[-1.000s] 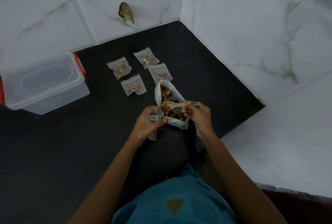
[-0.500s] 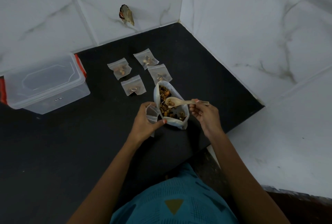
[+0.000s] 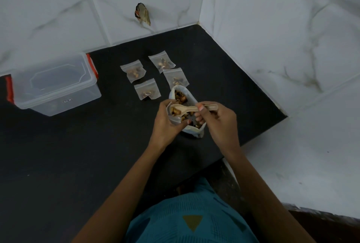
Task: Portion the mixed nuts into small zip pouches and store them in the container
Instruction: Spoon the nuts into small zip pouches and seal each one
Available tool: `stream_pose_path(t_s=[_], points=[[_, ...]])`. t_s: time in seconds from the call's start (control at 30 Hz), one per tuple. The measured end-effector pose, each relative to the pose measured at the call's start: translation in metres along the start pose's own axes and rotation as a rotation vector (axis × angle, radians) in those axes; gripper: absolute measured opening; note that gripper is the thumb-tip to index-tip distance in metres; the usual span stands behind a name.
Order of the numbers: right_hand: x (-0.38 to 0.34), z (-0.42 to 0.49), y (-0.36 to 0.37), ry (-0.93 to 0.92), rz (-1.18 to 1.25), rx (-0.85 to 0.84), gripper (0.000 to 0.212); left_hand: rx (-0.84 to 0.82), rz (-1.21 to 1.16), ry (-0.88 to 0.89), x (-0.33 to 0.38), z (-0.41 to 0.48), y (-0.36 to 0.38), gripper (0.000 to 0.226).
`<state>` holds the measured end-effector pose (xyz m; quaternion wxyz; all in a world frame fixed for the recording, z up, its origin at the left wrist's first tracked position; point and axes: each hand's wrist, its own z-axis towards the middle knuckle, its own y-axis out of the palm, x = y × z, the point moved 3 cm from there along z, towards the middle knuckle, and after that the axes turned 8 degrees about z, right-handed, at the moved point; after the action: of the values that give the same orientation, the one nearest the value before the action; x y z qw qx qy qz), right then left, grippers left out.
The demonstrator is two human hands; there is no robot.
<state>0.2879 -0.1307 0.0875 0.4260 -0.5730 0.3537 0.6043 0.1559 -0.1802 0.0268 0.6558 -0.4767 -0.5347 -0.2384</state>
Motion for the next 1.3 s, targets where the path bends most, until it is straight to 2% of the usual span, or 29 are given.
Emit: stream_pose_path(t_s=[0.1,0.17,0.43,0.53,0.67,0.93,1.07,1.17,1.3], points=[[-0.002,-0.005,0.008,-0.263,-0.254,-0.141,0.021,0.004,-0.013,0.003,0.002,-0.002,0.0,0.062],[-0.001,-0.007,0.011,-0.355,-0.318,-0.198,0.028,0.005,-0.027,0.0,0.002,-0.004,-0.001,0.062],[0.002,-0.01,0.008,-0.459,-0.33,-0.223,0.023,0.025,-0.042,-0.002,0.001,-0.007,-0.001,0.062],[0.004,-0.011,0.003,-0.4,-0.256,-0.153,0.023,0.031,-0.032,-0.008,0.004,-0.007,-0.001,0.063],[0.005,-0.009,-0.006,-0.176,-0.088,-0.04,0.015,0.032,-0.006,-0.008,0.006,-0.008,-0.002,0.063],[0.003,-0.009,-0.007,-0.144,-0.042,-0.03,0.015,0.016,-0.023,-0.019,0.006,-0.008,-0.002,0.063],[0.006,0.0,-0.019,-0.067,0.049,0.128,0.012,0.029,0.003,-0.05,-0.001,-0.007,-0.007,0.057],[0.016,0.008,-0.03,-0.008,-0.017,0.191,0.012,0.015,0.006,-0.104,-0.01,-0.007,-0.01,0.054],[0.044,0.011,-0.033,0.097,-0.198,0.19,0.015,-0.052,0.035,-0.204,-0.021,-0.007,-0.009,0.058]])
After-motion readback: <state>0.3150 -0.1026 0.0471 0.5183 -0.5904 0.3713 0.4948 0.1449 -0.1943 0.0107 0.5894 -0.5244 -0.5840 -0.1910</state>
